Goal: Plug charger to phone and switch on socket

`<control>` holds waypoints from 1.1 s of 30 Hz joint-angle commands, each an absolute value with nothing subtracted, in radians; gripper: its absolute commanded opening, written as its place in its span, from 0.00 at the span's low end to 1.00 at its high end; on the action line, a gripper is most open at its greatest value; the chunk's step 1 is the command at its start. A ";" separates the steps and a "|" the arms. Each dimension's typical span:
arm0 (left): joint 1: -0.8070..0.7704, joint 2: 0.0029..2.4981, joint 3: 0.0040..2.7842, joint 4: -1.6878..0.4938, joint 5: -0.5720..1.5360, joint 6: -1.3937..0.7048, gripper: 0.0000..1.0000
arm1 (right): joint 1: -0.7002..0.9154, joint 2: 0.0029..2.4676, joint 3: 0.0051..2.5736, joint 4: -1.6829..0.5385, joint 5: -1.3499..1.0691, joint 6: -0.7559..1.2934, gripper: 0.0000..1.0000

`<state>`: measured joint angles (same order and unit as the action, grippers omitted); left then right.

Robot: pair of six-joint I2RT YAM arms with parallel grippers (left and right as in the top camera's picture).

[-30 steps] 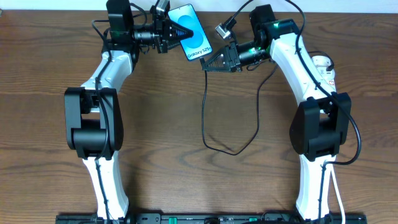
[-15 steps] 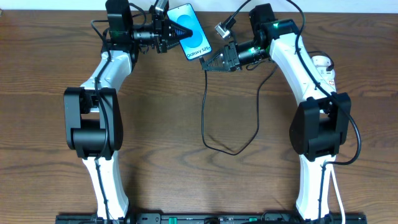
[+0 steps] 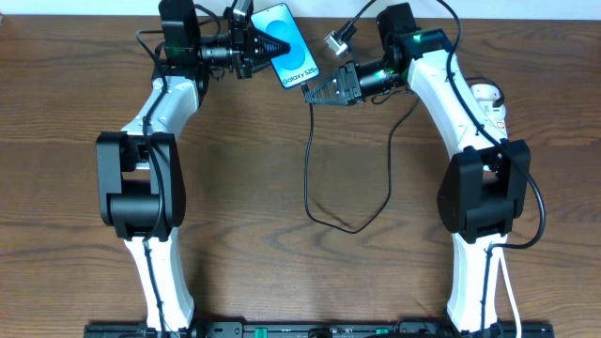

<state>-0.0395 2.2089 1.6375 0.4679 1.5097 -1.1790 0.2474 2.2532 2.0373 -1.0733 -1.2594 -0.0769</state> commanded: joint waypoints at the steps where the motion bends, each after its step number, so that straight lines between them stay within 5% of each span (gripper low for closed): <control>1: -0.059 2.190 1.645 0.472 1.572 -1.184 0.07 | 0.234 2.229 2.046 -1.047 -1.256 -0.064 0.01; 22: -0.073 2.190 1.645 0.472 1.572 -1.183 0.07 | 0.242 2.229 2.046 -0.945 -1.267 -0.004 0.02; 27: -0.073 2.190 1.645 0.472 1.572 -1.183 0.07 | 0.242 2.229 2.046 -0.945 -1.266 -0.004 0.20; 33: -0.073 2.190 1.645 0.472 1.571 -1.155 0.07 | 0.241 2.229 2.046 -0.945 -1.266 -0.004 0.83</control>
